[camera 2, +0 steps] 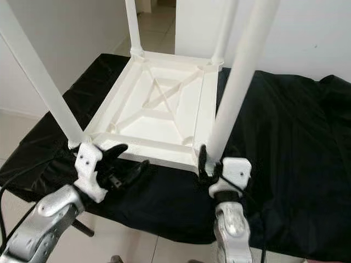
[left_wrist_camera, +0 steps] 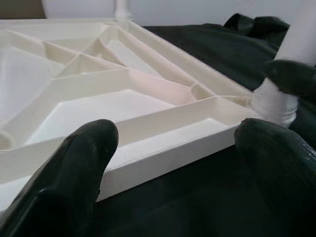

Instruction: Building children table

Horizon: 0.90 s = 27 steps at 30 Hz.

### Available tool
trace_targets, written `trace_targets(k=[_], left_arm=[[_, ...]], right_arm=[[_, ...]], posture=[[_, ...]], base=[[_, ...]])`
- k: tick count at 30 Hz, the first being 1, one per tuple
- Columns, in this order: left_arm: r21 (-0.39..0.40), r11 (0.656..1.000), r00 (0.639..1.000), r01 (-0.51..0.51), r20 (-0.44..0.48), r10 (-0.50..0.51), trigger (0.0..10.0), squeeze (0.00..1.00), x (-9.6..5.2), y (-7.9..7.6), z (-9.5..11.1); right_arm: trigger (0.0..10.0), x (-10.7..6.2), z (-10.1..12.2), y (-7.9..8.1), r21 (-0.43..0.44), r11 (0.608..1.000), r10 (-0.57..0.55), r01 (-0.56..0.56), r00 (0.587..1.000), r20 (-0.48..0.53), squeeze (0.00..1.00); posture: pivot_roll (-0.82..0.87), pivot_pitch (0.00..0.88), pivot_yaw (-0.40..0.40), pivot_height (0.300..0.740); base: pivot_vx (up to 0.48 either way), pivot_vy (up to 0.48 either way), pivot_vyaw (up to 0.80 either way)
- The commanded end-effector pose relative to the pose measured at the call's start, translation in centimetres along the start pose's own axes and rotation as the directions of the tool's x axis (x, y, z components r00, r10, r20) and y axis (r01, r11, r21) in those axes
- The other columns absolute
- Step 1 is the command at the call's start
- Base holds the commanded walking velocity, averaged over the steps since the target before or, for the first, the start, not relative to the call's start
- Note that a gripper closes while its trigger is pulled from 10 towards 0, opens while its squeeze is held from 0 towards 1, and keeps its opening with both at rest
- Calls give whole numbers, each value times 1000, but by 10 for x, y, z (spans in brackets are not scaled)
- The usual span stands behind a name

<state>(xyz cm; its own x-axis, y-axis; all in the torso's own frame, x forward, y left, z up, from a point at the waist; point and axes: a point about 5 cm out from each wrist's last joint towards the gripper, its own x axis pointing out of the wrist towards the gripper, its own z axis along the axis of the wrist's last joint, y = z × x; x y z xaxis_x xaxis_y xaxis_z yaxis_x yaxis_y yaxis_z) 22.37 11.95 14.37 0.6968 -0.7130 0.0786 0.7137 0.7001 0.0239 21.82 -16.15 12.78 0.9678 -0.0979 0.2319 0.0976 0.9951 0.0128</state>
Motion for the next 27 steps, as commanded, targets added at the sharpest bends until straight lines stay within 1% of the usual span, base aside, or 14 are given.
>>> trace_targets(k=[1,3,6,8,12,13,15,18,21,22,24,25,26,27], left_arm=[[47,996,997,-74,34,73,10000,0,-5,3,3],[66,988,989,-141,47,138,10000,0,-13,7,-1],[92,982,985,-165,54,161,10000,0,-18,9,-2],[130,970,979,-203,61,197,10000,0,-25,16,-2],[148,955,966,-256,72,248,10000,0,-33,25,1],[148,955,966,-256,72,248,10000,0,-33,25,1],[142,951,961,-273,73,265,10000,0,-36,27,0],[112,939,946,-324,52,320,10000,0,-47,33,-8],[99,930,935,-354,47,351,10000,0,-51,37,-11],[81,917,920,-391,49,388,10000,0,-56,41,-13],[42,869,870,-493,50,491,10000,0,-66,55,-17],[42,869,870,-493,50,491,10000,0,-66,55,-17],[39,856,857,-515,52,513,10000,0,-68,58,-18],[39,856,857,-515,52,513,10000,0,-68,58,-18]], right_arm=[[10000,-5,0,-4,-21,1000,-6,6,1000,2,0],[10000,-15,-2,-6,-36,999,10,-10,1000,-9,0],[10000,-19,-2,-8,-47,999,18,-19,1000,-14,0],[10000,-25,-2,-12,-43,999,33,-33,999,-14,0],[10000,-30,-2,-14,-43,998,46,-47,999,-17,0],[10000,-30,-2,-14,-43,998,46,-47,999,-17,0],[10000,-33,-2,-15,-42,998,44,-45,999,-23,0],[10000,-42,-7,-22,-44,999,-5,2,999,-54,0],[10000,-44,-8,-26,-42,999,-27,24,998,-61,0],[10000,-45,-9,-32,-46,997,-58,55,996,-64,0],[10000,-45,-11,-43,-70,988,-144,140,987,-66,0],[10000,-45,-11,-43,-70,988,-144,140,987,-66,0],[10000,-46,-14,-47,-85,981,-179,173,981,-69,0],[10000,-46,-14,-47,-85,981,-179,173,981,-69,0]], posture=[[-83,17,44,740],[-85,19,46,740],[-84,19,47,740],[-84,19,47,740],[-77,14,37,740],[-77,14,37,740],[-76,14,36,740],[-75,10,31,740],[-73,6,31,740],[-73,0,30,740],[-69,0,26,740],[-69,0,26,740],[-67,0,23,740],[-67,0,23,740]], base=[[0,0,0],[0,0,0],[0,0,0],[0,0,0],[0,0,0],[0,0,0],[0,0,0],[0,0,0],[0,0,0],[0,0,0],[0,0,0],[0,0,0],[0,0,0],[0,0,0]])
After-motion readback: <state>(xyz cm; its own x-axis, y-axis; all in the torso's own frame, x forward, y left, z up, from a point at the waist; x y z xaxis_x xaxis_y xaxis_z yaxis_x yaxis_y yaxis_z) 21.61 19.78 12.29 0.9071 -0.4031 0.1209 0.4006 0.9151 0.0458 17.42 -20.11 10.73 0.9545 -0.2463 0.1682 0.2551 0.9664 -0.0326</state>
